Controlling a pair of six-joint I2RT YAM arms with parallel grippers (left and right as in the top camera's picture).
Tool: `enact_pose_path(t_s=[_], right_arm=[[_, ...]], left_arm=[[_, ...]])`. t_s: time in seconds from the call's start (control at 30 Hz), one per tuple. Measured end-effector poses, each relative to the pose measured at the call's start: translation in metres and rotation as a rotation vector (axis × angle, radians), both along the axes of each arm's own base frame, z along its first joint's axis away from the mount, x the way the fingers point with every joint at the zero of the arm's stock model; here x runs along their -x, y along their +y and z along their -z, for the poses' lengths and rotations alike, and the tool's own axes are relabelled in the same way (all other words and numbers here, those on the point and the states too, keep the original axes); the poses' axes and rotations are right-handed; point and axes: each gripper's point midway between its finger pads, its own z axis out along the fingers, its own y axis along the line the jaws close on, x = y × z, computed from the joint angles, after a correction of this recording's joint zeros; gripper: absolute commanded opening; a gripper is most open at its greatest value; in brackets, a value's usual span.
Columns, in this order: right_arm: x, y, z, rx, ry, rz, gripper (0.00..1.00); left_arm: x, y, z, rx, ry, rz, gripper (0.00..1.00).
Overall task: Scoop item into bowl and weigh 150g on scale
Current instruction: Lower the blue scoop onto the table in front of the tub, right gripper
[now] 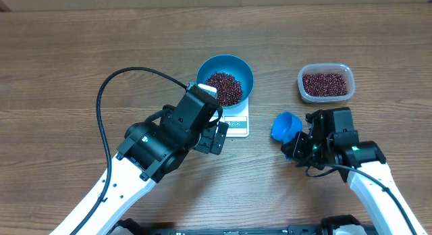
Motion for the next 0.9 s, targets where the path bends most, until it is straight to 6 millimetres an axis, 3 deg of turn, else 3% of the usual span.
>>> enact_pose_path(t_s=[0.13, 0.33, 0.37, 0.4, 0.53, 0.67, 0.9], right_arm=[[0.002, -0.003, 0.011, 0.009, 0.063, 0.031, 0.43], [0.009, -0.005, 0.022, 0.013, 0.146, 0.072, 0.61], [0.011, -0.005, 0.023, 0.013, 0.161, 0.078, 0.75], [0.013, -0.005, 0.024, 0.014, 0.172, 0.080, 0.80], [0.019, -0.007, 0.026, 0.023, 0.208, 0.097, 0.87], [0.027, -0.016, 0.030, 0.070, 0.254, 0.143, 0.88], [0.024, -0.029, 0.035, 0.137, 0.252, 0.209, 0.88]], left_arm=[[0.000, 0.000, 0.000, 0.000, 0.000, 0.000, 1.00], [0.000, 0.000, 0.000, 0.000, 0.000, 0.000, 1.00], [0.000, 0.000, 0.000, 0.000, 0.000, 0.000, 1.00], [0.000, 0.000, 0.000, 0.000, 0.000, 0.000, 0.99], [0.000, 0.000, 0.000, 0.000, 0.000, 0.000, 1.00], [0.000, 0.000, 0.000, 0.000, 0.000, 0.000, 1.00], [0.000, 0.000, 0.000, 0.000, 0.000, 0.000, 1.00]])
